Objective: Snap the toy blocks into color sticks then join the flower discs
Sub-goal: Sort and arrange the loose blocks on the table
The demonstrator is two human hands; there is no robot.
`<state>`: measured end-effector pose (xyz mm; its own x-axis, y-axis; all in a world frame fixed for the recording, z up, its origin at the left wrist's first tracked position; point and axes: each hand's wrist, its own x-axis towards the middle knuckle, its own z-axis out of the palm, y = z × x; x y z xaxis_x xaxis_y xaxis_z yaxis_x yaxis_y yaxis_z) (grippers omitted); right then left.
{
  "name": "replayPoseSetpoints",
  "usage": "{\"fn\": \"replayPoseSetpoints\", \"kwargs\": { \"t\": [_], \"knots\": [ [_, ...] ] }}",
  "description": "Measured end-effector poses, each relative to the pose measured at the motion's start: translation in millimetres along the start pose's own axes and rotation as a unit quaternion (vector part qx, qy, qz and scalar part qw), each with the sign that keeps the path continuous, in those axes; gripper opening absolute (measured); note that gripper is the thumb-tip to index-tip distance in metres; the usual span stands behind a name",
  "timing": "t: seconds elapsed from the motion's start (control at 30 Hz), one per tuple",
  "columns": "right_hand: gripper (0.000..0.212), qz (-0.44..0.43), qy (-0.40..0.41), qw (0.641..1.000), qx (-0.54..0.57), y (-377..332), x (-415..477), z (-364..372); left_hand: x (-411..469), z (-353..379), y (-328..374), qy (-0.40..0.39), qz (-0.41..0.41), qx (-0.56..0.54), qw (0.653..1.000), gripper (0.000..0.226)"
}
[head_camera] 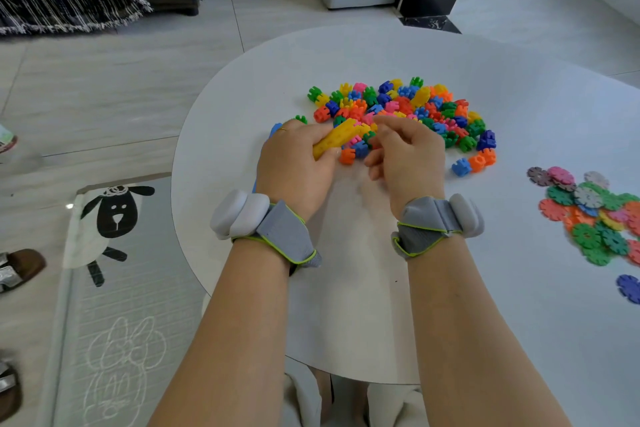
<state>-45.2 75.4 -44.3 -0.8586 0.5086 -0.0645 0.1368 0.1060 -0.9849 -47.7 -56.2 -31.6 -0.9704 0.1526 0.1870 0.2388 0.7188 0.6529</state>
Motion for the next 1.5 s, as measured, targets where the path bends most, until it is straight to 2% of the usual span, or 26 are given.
{"fn": "replayPoseSetpoints", "kwargs": {
  "t": [0.13, 0.3, 0.67, 0.8, 0.97, 1.03, 1.1, 1.17, 1.27, 1.4, 1.5],
  "knots": [
    [0.021, -0.07, 0.014, 0.973, -0.22, 5.9, 12.2, -0.1, -0.7, -1.1, -1.4, -0.011, -0.006, 0.0, 1.0, 0.026],
    [0.028, -0.051, -0.004, 0.938, -0.342, -0.6, 20.9, 13.9, 0.5, 1.5, -1.0, -0.011, -0.011, -0.003, 1.0, 0.025],
    [0.01, -0.024, -0.011, 0.928, -0.371, -4.0, 25.4, 20.9, 0.5, -0.2, -5.1, -0.005, -0.011, 0.0, 1.0, 0.027],
    [0.017, -0.018, -0.033, 0.931, -0.363, -1.0, 27.2, 18.2, -0.2, -0.6, -5.7, -0.001, -0.008, -0.002, 1.0, 0.027],
    [0.015, -0.039, -0.032, 0.933, -0.356, -4.4, 21.9, 15.2, -0.4, -0.1, -2.9, 0.005, -0.002, -0.008, 1.0, 0.022],
    [0.017, -0.034, -0.006, 0.949, -0.315, -7.5, 17.2, 13.2, 0.2, 0.4, -2.3, 0.003, -0.004, -0.001, 1.0, 0.022],
    [0.007, 0.004, 0.034, 0.981, -0.192, -7.3, 13.1, 11.0, 0.7, 0.7, -2.2, 0.002, -0.009, 0.003, 1.0, 0.023],
    [0.01, 0.045, 0.042, 0.995, -0.074, -7.5, 8.7, 7.2, 0.5, 1.3, -1.4, 0.001, -0.008, 0.001, 1.0, 0.025],
    [0.009, 0.093, 0.008, 0.995, 0.034, -9.3, 6.5, 1.6, -1.0, 3.1, -0.2, -0.002, 0.0, -0.014, 1.0, 0.023],
    [0.004, 0.116, -0.014, 0.981, 0.152, -14.1, 2.5, -4.0, -3.2, 5.6, 3.6, -0.015, 0.013, -0.034, 0.999, 0.018],
    [0.015, 0.107, -0.022, 0.972, 0.21, -16.7, -0.2, -8.6, -2.5, 6.7, 6.8, -0.019, 0.01, -0.031, 0.999, 0.023]
  ]
}}
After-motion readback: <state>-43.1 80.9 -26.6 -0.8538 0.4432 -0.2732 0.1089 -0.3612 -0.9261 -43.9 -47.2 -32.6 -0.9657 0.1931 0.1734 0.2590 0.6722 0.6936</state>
